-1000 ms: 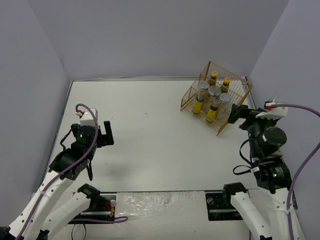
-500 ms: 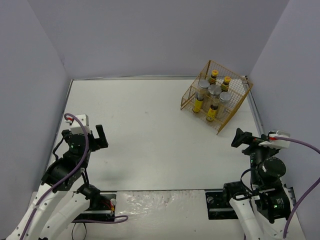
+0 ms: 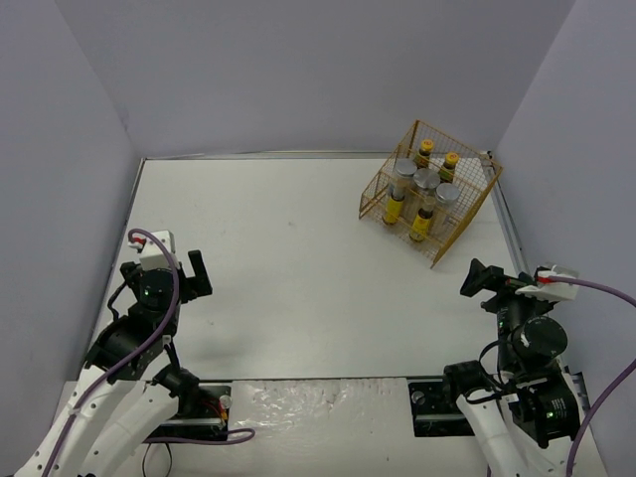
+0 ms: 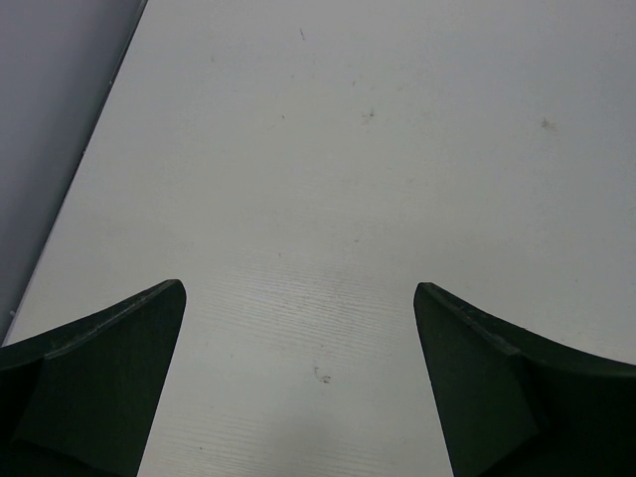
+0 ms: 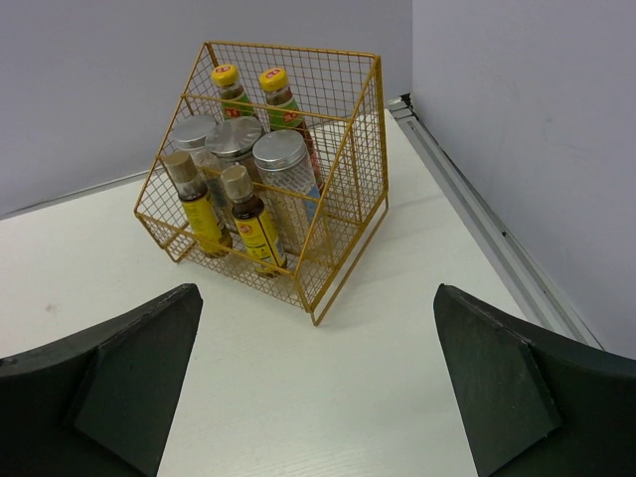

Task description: Organize the condiment bottles

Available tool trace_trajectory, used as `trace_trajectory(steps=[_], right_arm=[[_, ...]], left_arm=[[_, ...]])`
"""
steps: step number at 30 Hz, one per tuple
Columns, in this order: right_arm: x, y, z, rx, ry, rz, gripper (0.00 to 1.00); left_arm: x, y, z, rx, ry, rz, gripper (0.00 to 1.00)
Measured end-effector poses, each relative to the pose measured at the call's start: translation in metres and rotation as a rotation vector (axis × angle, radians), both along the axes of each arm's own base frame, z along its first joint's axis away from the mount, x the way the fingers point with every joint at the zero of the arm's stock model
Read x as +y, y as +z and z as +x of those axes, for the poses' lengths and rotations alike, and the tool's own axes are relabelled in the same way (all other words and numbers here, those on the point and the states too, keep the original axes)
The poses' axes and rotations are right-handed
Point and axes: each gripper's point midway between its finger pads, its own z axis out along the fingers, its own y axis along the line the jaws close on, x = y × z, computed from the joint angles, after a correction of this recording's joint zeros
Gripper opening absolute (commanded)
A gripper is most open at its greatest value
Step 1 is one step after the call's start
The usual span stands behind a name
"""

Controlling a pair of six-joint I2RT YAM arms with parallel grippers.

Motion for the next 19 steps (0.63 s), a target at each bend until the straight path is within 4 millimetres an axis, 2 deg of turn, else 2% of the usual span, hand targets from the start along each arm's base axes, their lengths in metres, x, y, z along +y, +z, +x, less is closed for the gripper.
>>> trace_trajectory(steps=[19], right_arm=[[-0.0021, -0.0012, -0.0007, 0.002, -0.015, 0.011, 1.0]], left_arm=[[-0.0007, -0.0039, 0.0021, 0.019, 0.002, 0.011, 0.97]])
